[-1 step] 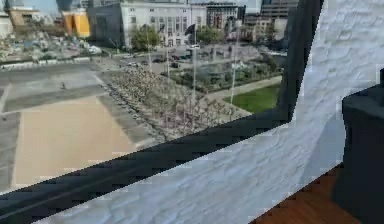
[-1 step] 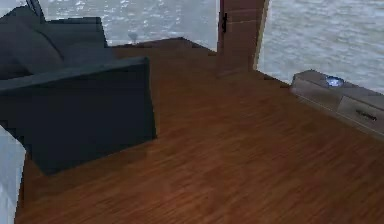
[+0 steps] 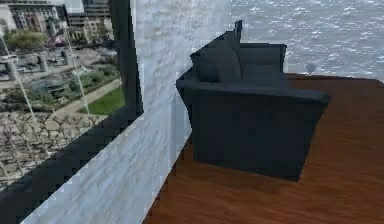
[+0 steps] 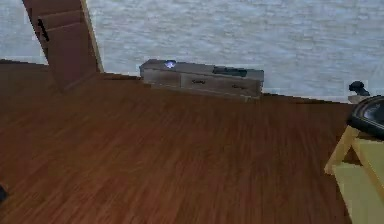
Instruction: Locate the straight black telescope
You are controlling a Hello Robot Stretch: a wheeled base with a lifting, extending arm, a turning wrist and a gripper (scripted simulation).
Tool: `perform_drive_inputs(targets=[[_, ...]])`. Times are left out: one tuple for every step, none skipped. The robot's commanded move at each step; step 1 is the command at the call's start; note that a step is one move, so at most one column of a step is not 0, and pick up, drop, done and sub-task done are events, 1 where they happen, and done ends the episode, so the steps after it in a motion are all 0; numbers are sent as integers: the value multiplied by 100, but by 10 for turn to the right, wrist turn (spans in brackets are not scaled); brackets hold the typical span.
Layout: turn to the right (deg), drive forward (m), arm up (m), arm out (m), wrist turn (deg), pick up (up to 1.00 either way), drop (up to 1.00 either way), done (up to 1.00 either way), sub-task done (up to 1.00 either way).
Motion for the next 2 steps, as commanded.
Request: perform_drive_inputs(targets=[[450, 0, 0, 0, 0, 0, 0, 0, 0], [30, 0, 0, 0, 0, 0, 0, 0, 0]])
